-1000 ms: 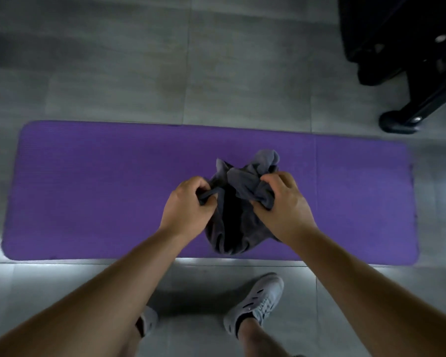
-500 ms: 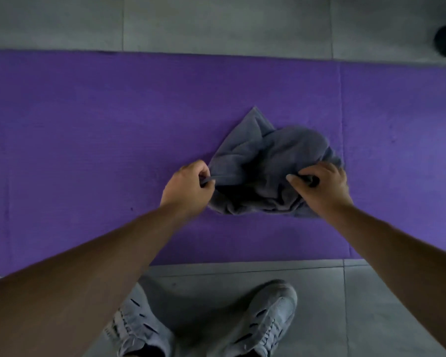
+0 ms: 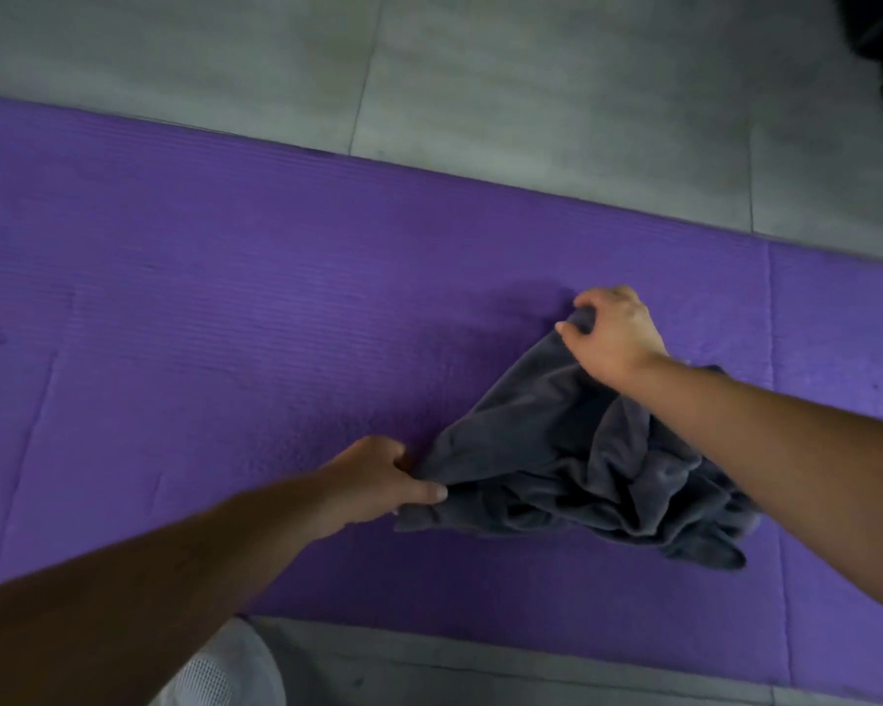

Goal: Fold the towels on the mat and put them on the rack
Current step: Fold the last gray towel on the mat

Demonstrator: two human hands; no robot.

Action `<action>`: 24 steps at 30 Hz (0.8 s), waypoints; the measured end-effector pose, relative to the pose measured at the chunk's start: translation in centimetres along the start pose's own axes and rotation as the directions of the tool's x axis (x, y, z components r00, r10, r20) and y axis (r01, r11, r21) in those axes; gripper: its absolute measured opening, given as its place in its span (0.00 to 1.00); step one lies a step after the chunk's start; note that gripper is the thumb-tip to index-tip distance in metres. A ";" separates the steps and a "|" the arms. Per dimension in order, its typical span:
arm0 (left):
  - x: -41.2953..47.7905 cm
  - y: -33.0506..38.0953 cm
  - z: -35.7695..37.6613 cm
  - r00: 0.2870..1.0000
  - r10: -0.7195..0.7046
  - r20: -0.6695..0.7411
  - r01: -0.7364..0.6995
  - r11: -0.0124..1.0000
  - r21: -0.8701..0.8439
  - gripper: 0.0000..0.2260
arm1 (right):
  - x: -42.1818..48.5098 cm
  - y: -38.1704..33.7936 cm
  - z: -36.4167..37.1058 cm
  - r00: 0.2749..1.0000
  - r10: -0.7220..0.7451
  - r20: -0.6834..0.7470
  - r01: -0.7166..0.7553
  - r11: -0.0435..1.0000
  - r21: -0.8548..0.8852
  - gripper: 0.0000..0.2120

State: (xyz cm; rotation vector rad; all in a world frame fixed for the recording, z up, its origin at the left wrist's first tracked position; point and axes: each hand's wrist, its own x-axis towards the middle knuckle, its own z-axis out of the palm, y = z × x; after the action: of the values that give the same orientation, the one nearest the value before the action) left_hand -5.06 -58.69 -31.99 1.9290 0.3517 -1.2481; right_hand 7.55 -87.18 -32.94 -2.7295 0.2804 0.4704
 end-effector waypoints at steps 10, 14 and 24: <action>-3.2 -3.4 -4.8 0.994 0.093 -0.050 -0.098 0.636 -0.765 0.08 | 4.1 -0.1 0.1 0.924 0.280 0.259 -0.309 0.948 0.076 0.16; -4.3 -5.7 -6.7 0.990 0.054 -0.132 -0.129 0.734 -0.667 0.13 | 3.6 -3.7 -1.6 0.985 0.135 0.105 -0.160 0.948 0.274 0.12; -6.2 -9.8 -8.9 0.917 -0.094 -0.387 -0.273 0.559 -0.783 0.16 | 1.6 -14.8 -6.9 0.961 -0.149 -0.233 0.232 0.893 0.386 0.08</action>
State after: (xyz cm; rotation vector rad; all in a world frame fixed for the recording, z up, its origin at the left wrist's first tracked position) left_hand -8.18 -44.60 -29.51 1.2813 0.8653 -0.4220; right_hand 14.71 -76.39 -22.87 -2.3556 0.1361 0.0687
